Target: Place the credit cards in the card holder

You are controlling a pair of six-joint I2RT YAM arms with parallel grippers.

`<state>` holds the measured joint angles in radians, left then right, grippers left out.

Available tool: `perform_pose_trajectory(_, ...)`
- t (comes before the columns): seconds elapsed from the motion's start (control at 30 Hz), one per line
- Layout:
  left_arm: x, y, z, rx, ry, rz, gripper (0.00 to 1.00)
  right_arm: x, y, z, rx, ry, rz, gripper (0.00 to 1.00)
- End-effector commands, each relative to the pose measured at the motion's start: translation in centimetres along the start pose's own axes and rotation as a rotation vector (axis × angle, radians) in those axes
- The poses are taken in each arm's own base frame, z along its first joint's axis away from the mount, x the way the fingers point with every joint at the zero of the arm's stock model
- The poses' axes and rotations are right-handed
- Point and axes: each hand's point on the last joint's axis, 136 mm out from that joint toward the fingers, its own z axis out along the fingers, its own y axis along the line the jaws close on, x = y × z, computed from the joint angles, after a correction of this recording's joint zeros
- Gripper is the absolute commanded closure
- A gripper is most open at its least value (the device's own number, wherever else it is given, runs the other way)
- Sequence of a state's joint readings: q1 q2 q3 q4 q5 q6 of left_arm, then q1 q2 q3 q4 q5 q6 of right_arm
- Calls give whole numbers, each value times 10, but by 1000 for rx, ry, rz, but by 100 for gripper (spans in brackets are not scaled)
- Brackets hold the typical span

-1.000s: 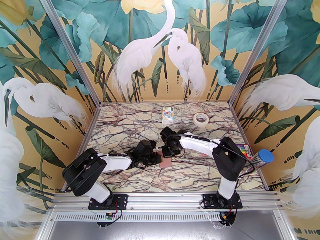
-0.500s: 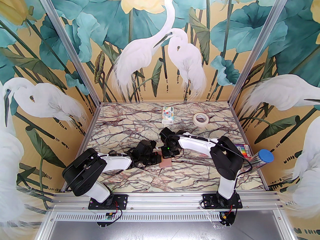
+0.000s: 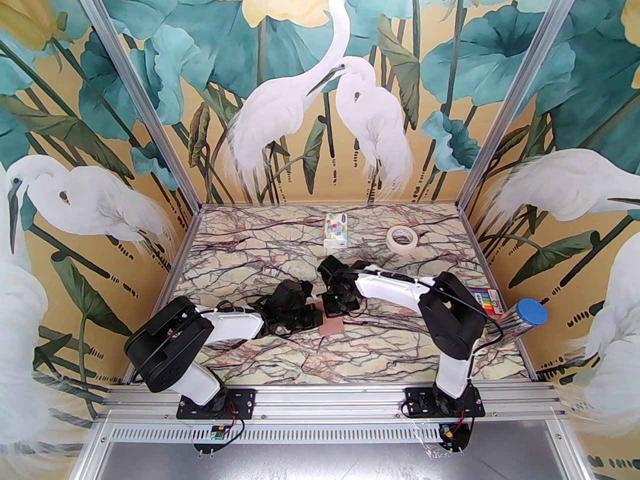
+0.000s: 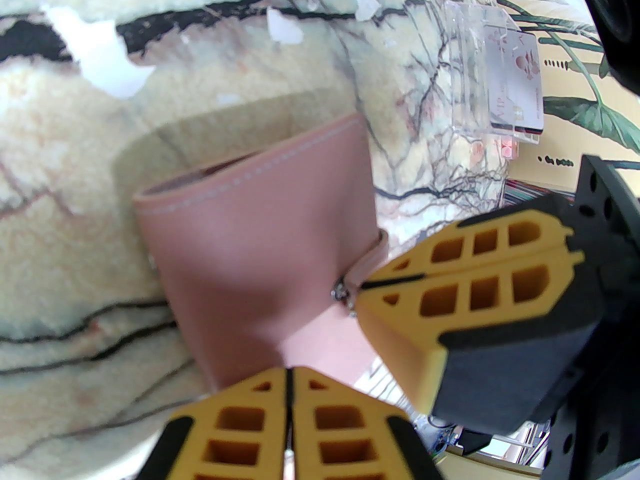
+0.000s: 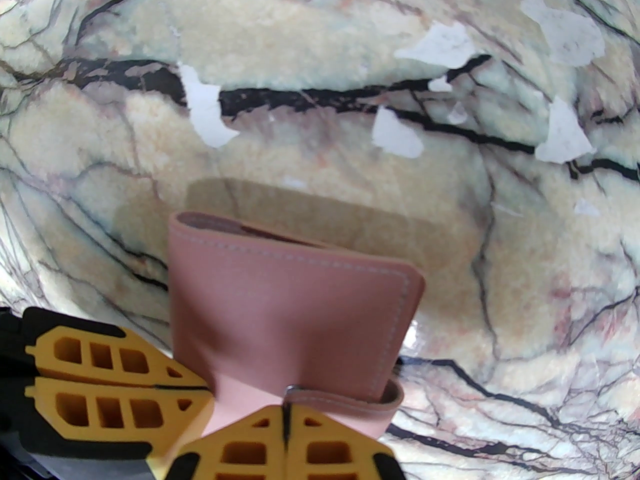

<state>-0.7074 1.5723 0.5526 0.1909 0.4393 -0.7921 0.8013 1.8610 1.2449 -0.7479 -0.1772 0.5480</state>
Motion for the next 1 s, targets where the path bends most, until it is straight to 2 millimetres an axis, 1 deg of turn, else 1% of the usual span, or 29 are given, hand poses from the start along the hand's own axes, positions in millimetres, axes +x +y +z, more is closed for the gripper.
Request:
perform_pose_trajectory(0.0,4,7,3,-26,14,5,92,-11,-5,-8,38,-54,16,100)
perform_pose_trajectory(0.33,3,6,3,-25,13,5,92,-7,2,1,-4,-18,19,100)
perform_pose_trajectory(0.63,4,7,5,-27,16,6,92,-10,7,-1,-24,-28,17,100)
perform_pose_trajectory(0.97,4,7,5,-27,18,6,92,-9,12,2,-56,-17,19,100)
